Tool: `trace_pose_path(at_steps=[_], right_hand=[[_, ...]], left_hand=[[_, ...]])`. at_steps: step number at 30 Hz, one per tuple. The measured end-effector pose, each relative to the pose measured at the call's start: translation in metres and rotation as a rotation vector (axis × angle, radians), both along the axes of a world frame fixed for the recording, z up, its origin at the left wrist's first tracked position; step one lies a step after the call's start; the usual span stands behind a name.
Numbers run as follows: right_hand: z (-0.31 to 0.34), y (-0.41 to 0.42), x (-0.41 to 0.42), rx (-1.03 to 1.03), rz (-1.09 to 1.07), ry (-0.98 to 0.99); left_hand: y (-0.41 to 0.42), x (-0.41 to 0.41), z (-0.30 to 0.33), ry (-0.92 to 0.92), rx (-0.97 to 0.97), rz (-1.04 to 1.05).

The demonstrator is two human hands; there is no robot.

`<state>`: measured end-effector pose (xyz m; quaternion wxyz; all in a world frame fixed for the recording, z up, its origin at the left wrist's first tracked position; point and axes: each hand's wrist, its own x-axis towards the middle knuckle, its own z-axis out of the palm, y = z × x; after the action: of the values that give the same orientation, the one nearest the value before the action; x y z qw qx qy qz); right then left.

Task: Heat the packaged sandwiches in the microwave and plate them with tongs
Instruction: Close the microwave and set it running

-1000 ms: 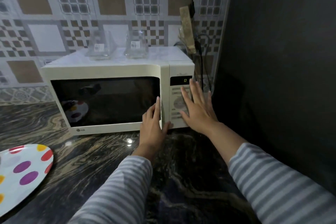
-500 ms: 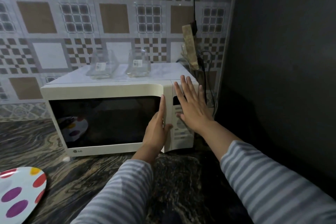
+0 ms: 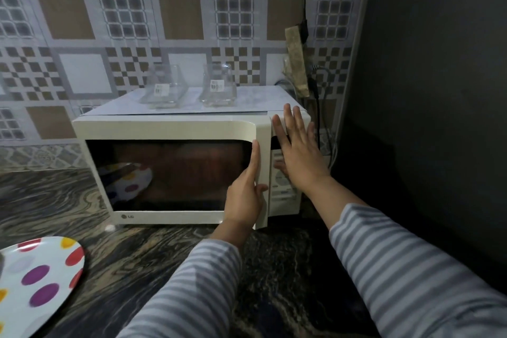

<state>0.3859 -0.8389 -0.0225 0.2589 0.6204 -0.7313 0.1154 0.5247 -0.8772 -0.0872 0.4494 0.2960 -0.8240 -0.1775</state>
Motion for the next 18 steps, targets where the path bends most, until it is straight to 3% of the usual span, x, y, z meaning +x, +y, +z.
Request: trace_pose_path(at_steps=[5, 7, 10, 12, 15, 18], right_hand=[[0.008, 0.006, 0.009, 0.003, 0.019, -0.126], [0.019, 0.015, 0.016, -0.041, 0.048, -0.234], [0.038, 0.027, 0.032, -0.225, 0.155, -0.330], [0.048, 0.030, 0.046, -0.216, 0.221, -0.325], [0.049, 0.028, 0.063, -0.026, 0.190, -0.267], [0.041, 0.033, 0.071, 0.016, 0.125, -0.277]], left_hand=[[0.007, 0.020, 0.001, -0.097, 0.050, -0.080], [0.009, 0.031, 0.007, -0.123, -0.016, -0.060], [0.005, 0.055, 0.030, -0.076, -0.298, 0.228], [-0.003, 0.070, 0.051, -0.077, -0.414, 0.428], [-0.012, 0.084, 0.075, -0.297, -0.263, 0.501], [-0.012, 0.091, 0.082, -0.484, -0.169, 0.469]])
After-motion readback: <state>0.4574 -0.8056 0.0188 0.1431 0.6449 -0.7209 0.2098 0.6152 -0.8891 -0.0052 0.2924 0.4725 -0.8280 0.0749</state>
